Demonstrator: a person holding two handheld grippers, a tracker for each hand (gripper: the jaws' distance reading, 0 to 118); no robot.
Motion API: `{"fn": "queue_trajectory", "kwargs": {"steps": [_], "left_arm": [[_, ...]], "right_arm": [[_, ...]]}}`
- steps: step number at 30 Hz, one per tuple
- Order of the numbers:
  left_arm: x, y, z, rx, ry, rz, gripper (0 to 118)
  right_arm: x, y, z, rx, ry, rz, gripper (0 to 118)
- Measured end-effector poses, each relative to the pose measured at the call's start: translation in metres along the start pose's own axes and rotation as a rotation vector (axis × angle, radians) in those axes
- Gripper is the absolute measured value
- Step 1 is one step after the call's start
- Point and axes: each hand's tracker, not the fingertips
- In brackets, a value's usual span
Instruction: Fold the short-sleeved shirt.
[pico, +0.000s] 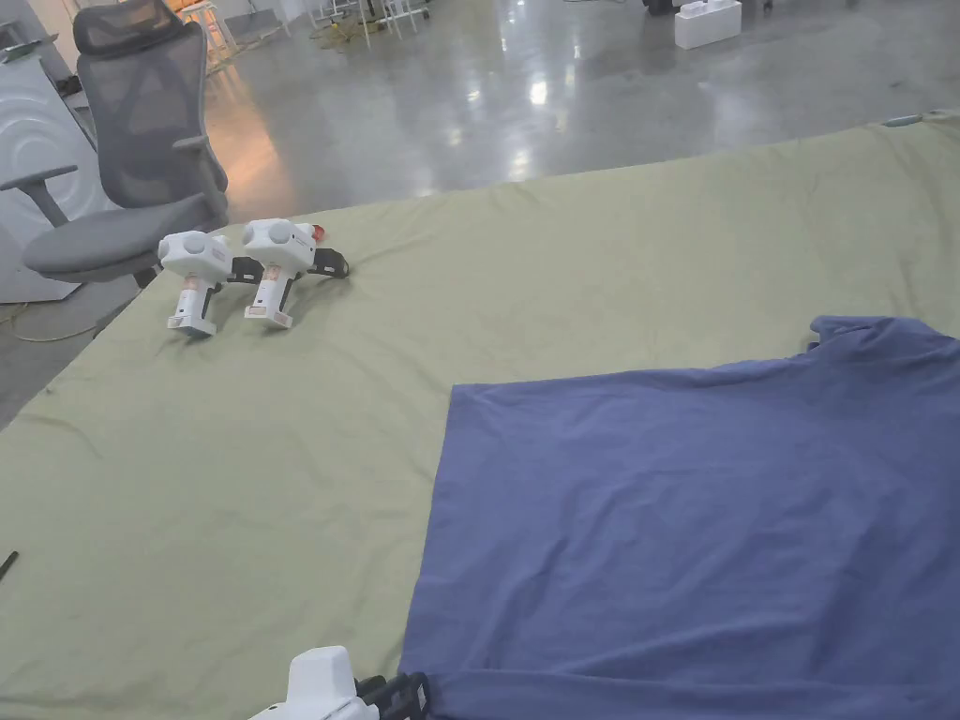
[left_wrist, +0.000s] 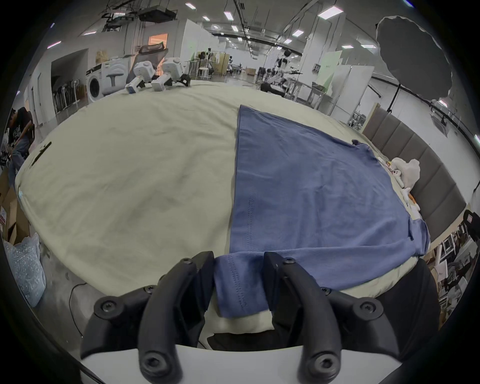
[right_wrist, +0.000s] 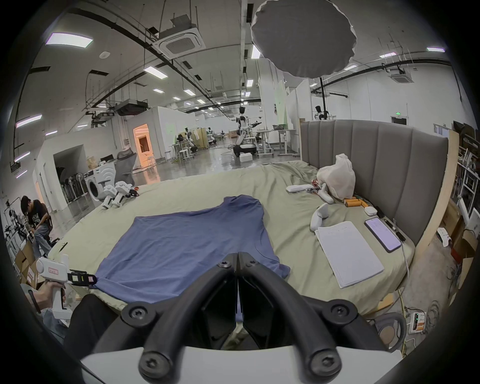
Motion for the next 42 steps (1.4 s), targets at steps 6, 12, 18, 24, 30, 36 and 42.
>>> {"fn": "queue_trajectory", "kwargs": {"steps": [6, 12, 18, 24, 30, 36, 42], "left_arm": [[0.007, 0.001, 0.0, -0.025, 0.013, -0.03, 11], [0.031, -0.002, -0.015, -0.079, 0.107, -0.183, 7], [0.027, 0.006, -0.015, -0.108, 0.1, -0.14, 7], [0.028, 0.006, -0.014, -0.109, 0.104, -0.139, 7], [0.025, 0.001, -0.006, -0.078, 0.087, -0.139, 6], [0.028, -0.009, 0.036, 0.123, 0.063, -0.153, 3], [0.04, 0.004, 0.06, 0.202, 0.049, -0.185, 3]], "right_arm": [[0.001, 0.001, -0.001, -0.021, -0.016, -0.025, 0], [0.036, -0.025, -0.054, -0.267, -0.117, -0.099, 19], [0.08, -0.077, -0.115, -0.476, -0.074, -0.169, 70], [0.078, -0.082, -0.131, -0.498, -0.042, -0.138, 37], [0.083, -0.081, -0.125, -0.481, -0.029, -0.152, 7], [0.082, -0.077, -0.097, -0.371, -0.012, -0.198, 4], [0.073, -0.059, -0.089, -0.254, 0.0, -0.194, 4]]}}
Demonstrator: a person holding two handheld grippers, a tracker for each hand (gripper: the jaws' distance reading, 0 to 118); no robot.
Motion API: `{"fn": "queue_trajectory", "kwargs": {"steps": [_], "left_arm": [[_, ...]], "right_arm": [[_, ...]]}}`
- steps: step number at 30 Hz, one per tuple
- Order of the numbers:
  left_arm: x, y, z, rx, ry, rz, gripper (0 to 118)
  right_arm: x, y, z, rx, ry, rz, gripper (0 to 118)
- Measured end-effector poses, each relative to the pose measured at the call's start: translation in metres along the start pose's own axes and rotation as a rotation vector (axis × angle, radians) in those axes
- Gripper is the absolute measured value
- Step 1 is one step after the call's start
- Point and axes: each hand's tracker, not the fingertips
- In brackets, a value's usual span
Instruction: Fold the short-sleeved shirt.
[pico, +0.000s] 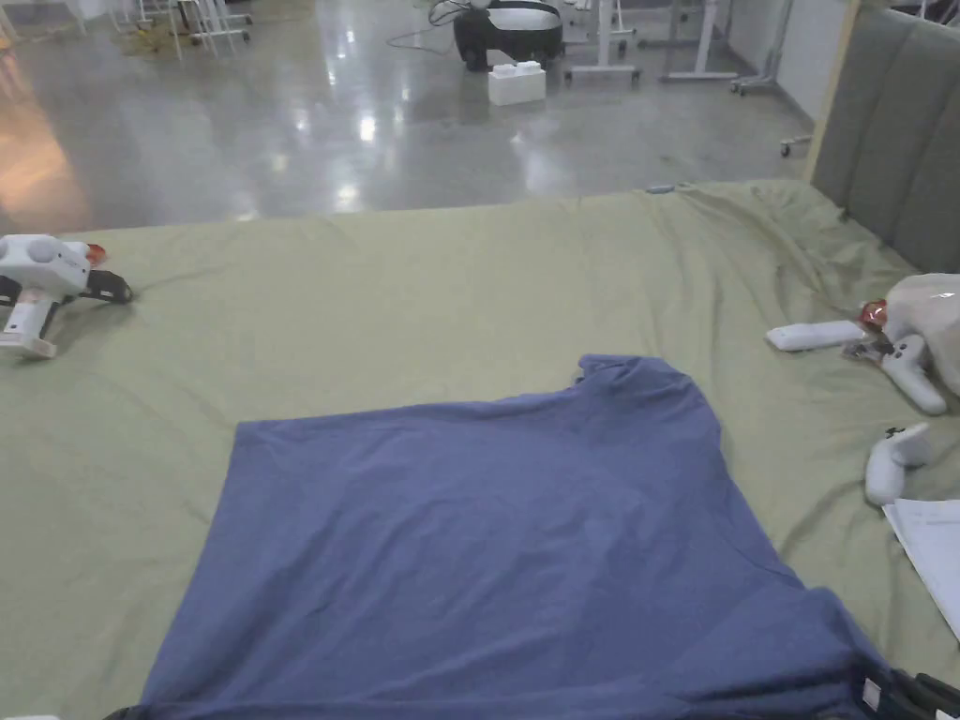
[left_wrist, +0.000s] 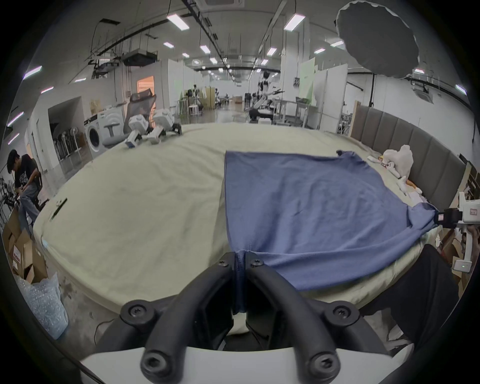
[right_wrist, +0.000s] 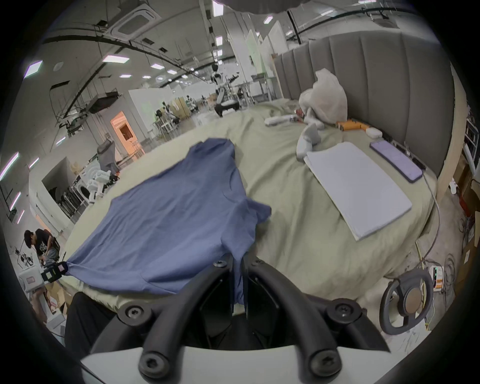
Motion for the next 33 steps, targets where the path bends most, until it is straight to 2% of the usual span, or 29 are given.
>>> {"fn": "queue_trajectory", "kwargs": {"steps": [7, 15, 18, 25, 26, 27, 29, 30, 31, 33], "left_arm": [[-0.016, 0.06, -0.042, 0.012, 0.006, 0.052, 3], [-0.026, 0.136, -0.144, -0.096, 0.004, 0.069, 3], [-0.03, 0.155, -0.185, -0.139, 0.001, 0.089, 3], [-0.03, 0.167, -0.241, -0.18, 0.0, 0.106, 3], [-0.03, 0.166, -0.246, -0.187, 0.002, 0.11, 7], [-0.03, 0.165, -0.249, -0.196, 0.004, 0.123, 19], [-0.03, 0.161, -0.244, -0.197, 0.002, 0.145, 61], [-0.031, 0.16, -0.238, -0.188, 0.001, 0.153, 75], [-0.03, 0.159, -0.228, -0.168, -0.004, 0.151, 80], [-0.029, 0.154, -0.193, -0.067, 0.004, 0.115, 80]], "right_arm": [[-0.024, 0.067, -0.04, 0.03, -0.019, 0.023, 3], [-0.058, 0.15, -0.147, -0.045, -0.085, 0.08, 3], [-0.059, 0.162, -0.185, -0.104, -0.116, 0.078, 3], [-0.051, 0.165, -0.232, -0.159, -0.14, 0.065, 3], [-0.049, 0.162, -0.235, -0.162, -0.138, 0.069, 4], [-0.048, 0.159, -0.236, -0.162, -0.136, 0.075, 9], [-0.047, 0.158, -0.235, -0.181, -0.155, 0.093, 53], [-0.045, 0.156, -0.23, -0.178, -0.154, 0.095, 63], [-0.042, 0.156, -0.222, -0.16, -0.137, 0.093, 63], [-0.042, 0.155, -0.196, -0.084, -0.102, 0.087, 62]]}}
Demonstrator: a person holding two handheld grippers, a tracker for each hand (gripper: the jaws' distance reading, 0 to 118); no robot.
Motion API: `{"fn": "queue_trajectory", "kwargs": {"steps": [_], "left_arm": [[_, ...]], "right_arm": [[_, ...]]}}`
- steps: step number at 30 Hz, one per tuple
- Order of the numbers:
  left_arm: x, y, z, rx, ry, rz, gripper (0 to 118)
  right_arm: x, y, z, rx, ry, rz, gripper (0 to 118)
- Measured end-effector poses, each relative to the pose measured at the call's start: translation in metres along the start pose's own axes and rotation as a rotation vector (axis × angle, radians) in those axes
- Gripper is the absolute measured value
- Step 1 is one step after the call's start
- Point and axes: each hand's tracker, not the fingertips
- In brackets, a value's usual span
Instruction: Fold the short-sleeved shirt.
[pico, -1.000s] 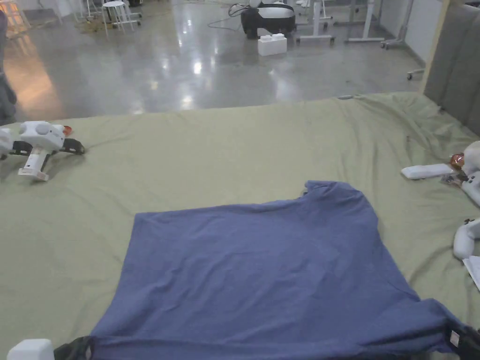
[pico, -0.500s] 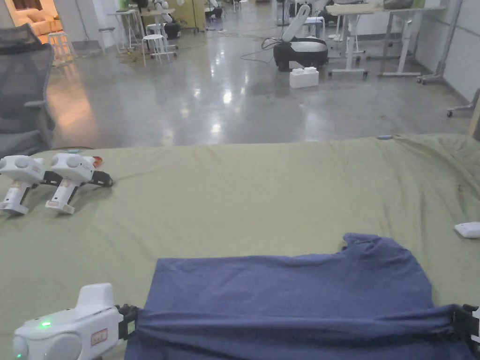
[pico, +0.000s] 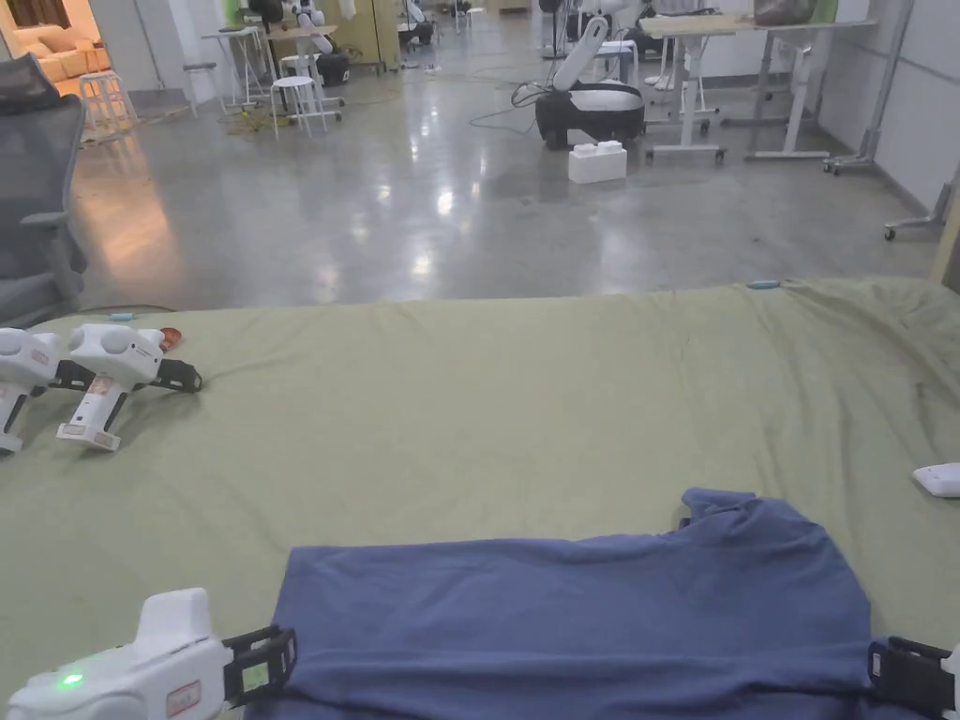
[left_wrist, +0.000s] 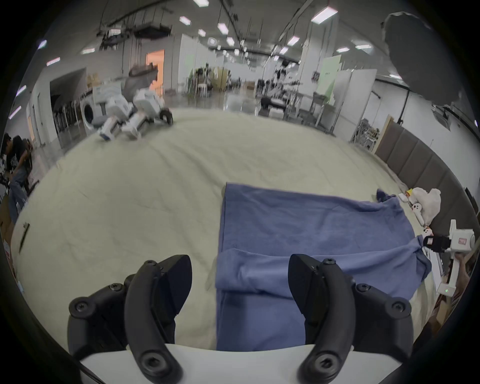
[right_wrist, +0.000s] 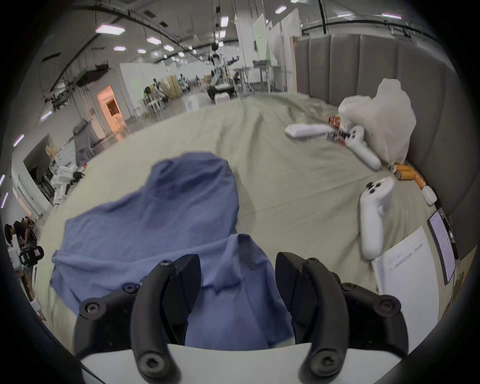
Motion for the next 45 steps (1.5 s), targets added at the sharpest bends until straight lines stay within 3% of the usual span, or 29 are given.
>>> {"fn": "queue_trajectory", "kwargs": {"steps": [5, 9, 11, 16, 18, 21, 23, 24, 25, 28, 38, 42, 45], "left_arm": [[0.008, -0.01, 0.121, 0.259, -0.049, -0.044, 81], [0.037, -0.025, 0.215, 0.421, -0.003, -0.146, 84], [0.05, -0.038, 0.252, 0.458, 0.003, -0.215, 84], [0.078, -0.069, 0.312, 0.551, 0.027, -0.233, 84], [0.091, -0.08, 0.331, 0.613, 0.051, -0.289, 80], [0.11, -0.091, 0.347, 0.657, 0.115, -0.345, 63], [0.118, -0.097, 0.356, 0.668, 0.105, -0.338, 44], [0.121, -0.096, 0.359, 0.674, 0.087, -0.326, 28], [0.123, -0.098, 0.362, 0.675, 0.066, -0.313, 10], [0.126, -0.099, 0.366, 0.668, 0.044, -0.3, 0], [0.125, -0.103, 0.36, 0.601, -0.051, -0.225, 0], [0.107, -0.088, 0.325, 0.487, -0.052, -0.201, 0], [0.079, -0.077, 0.268, 0.338, -0.116, -0.091, 17]], "right_arm": [[0.0, -0.016, 0.088, 0.195, 0.104, 0.052, 63], [-0.019, -0.044, 0.167, 0.366, 0.19, 0.08, 63], [-0.032, -0.06, 0.203, 0.427, 0.201, 0.101, 62], [-0.051, -0.093, 0.263, 0.509, 0.22, 0.121, 62], [-0.06, -0.101, 0.284, 0.542, 0.215, 0.158, 55], [-0.069, -0.114, 0.308, 0.583, 0.181, 0.199, 30], [-0.073, -0.121, 0.319, 0.599, 0.175, 0.199, 11], [-0.074, -0.124, 0.324, 0.611, 0.176, 0.203, 5], [-0.076, -0.126, 0.328, 0.619, 0.169, 0.205, 4], [-0.079, -0.13, 0.332, 0.625, 0.168, 0.234, 0], [-0.085, -0.13, 0.326, 0.602, 0.181, 0.265, 0], [-0.083, -0.127, 0.315, 0.573, 0.193, 0.255, 0], [-0.079, -0.128, 0.299, 0.513, 0.211, 0.212, 0]]}}
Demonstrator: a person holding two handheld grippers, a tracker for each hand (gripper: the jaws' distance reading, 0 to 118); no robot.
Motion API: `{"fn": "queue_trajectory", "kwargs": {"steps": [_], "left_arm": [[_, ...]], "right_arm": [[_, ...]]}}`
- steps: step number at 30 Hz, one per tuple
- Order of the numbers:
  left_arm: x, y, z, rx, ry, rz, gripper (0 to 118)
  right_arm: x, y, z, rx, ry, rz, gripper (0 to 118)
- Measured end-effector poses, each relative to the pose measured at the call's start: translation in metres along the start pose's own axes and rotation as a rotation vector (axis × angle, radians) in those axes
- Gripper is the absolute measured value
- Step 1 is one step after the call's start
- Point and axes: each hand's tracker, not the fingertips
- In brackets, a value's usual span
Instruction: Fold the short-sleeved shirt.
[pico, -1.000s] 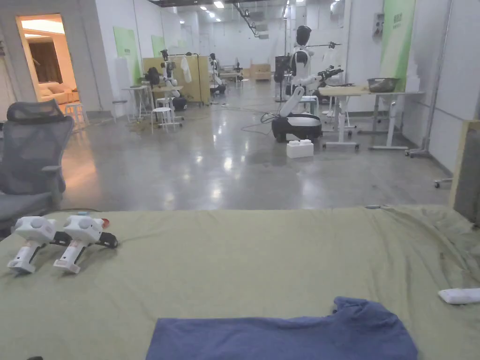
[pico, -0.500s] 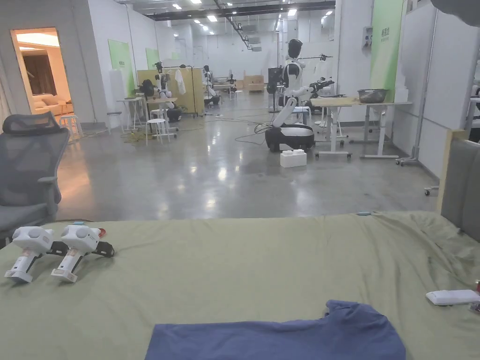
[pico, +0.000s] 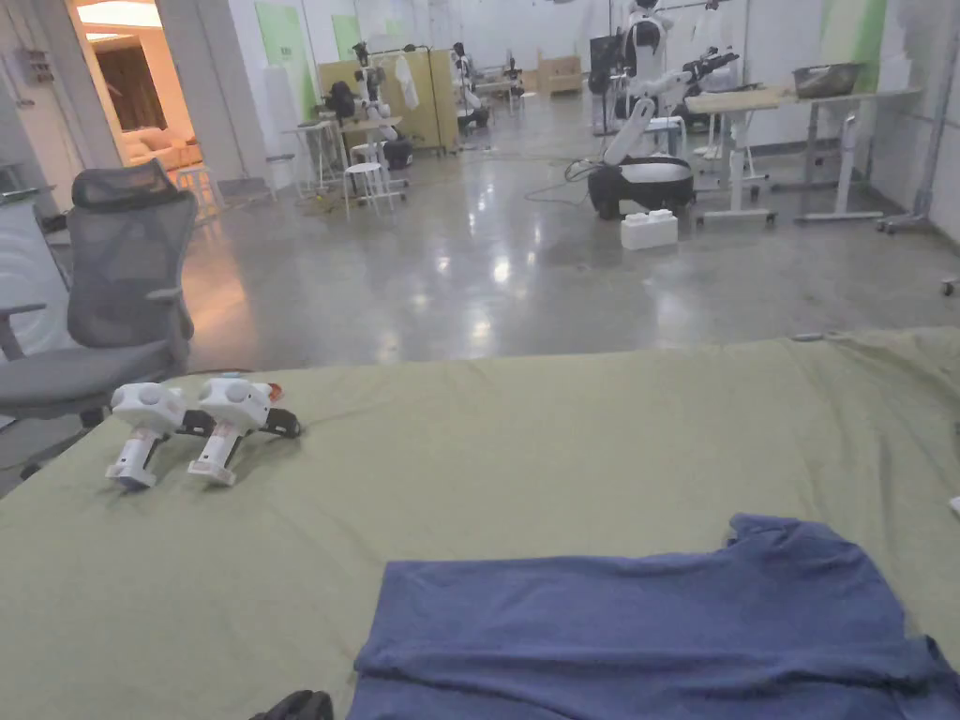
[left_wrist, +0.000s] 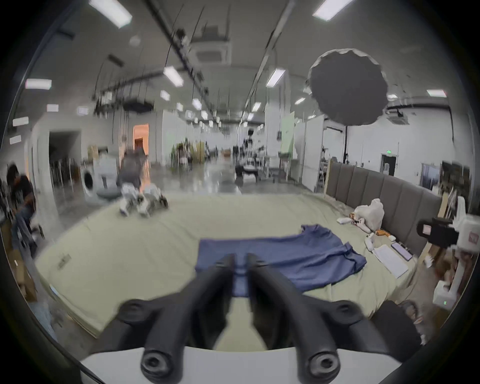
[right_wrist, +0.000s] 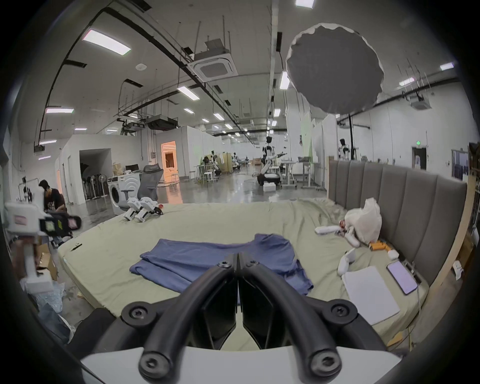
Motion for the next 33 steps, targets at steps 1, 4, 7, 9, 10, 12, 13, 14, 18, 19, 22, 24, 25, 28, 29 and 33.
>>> {"fn": "queue_trajectory", "kwargs": {"steps": [1, 4, 7, 9, 10, 12, 13, 14, 18, 19, 22, 24, 25, 28, 29, 33], "left_arm": [[-0.013, -0.006, -0.02, -0.039, -0.013, 0.042, 29], [-0.04, -0.024, -0.087, -0.168, 0.01, 0.039, 61], [-0.063, -0.043, -0.156, -0.276, 0.035, 0.051, 60], [-0.082, -0.056, -0.196, -0.355, 0.041, 0.117, 60], [-0.088, -0.064, -0.215, -0.394, 0.068, 0.116, 59], [-0.097, -0.078, -0.239, -0.444, 0.119, 0.1, 55], [-0.101, -0.084, -0.247, -0.468, 0.131, 0.093, 53], [-0.103, -0.089, -0.254, -0.488, 0.133, 0.097, 52], [-0.099, -0.1, -0.259, -0.478, 0.137, 0.105, 36], [-0.093, -0.101, -0.258, -0.469, 0.143, 0.072, 20], [-0.082, -0.101, -0.265, -0.496, 0.112, 0.046, 9], [-0.077, -0.102, -0.271, -0.528, 0.134, 0.008, 8], [-0.078, -0.102, -0.275, -0.543, 0.136, 0.01, 8], [-0.077, -0.103, -0.275, -0.549, 0.139, -0.003, 8], [-0.076, -0.102, -0.275, -0.552, 0.139, -0.02, 8], [-0.078, -0.101, -0.275, -0.555, 0.14, -0.018, 8]], "right_arm": [[0.003, -0.003, -0.003, -0.024, 0.0, -0.012, 0], [0.01, -0.016, -0.016, -0.1, -0.018, -0.018, 0], [0.02, -0.027, -0.03, -0.163, -0.039, -0.036, 0], [0.029, -0.034, -0.037, -0.19, -0.053, -0.059, 0], [0.033, -0.037, -0.041, -0.202, -0.064, -0.072, 0], [0.041, -0.042, -0.046, -0.23, -0.09, -0.106, 0], [0.044, -0.043, -0.048, -0.244, -0.101, -0.121, 0], [0.048, -0.046, -0.05, -0.257, -0.114, -0.133, 0], [0.06, -0.052, -0.058, -0.297, -0.136, -0.173, 0], [0.062, -0.054, -0.059, -0.3, -0.14, -0.177, 0], [0.069, -0.055, -0.067, -0.312, -0.141, -0.192, 0], [0.078, -0.055, -0.081, -0.317, -0.143, -0.203, 0], [0.087, -0.058, -0.092, -0.317, -0.144, -0.21, 3], [0.114, -0.066, -0.137, -0.343, -0.179, -0.238, 75], [0.124, -0.07, -0.156, -0.354, -0.182, -0.245, 75], [0.16, -0.095, -0.22, -0.478, -0.227, -0.314, 79]]}}
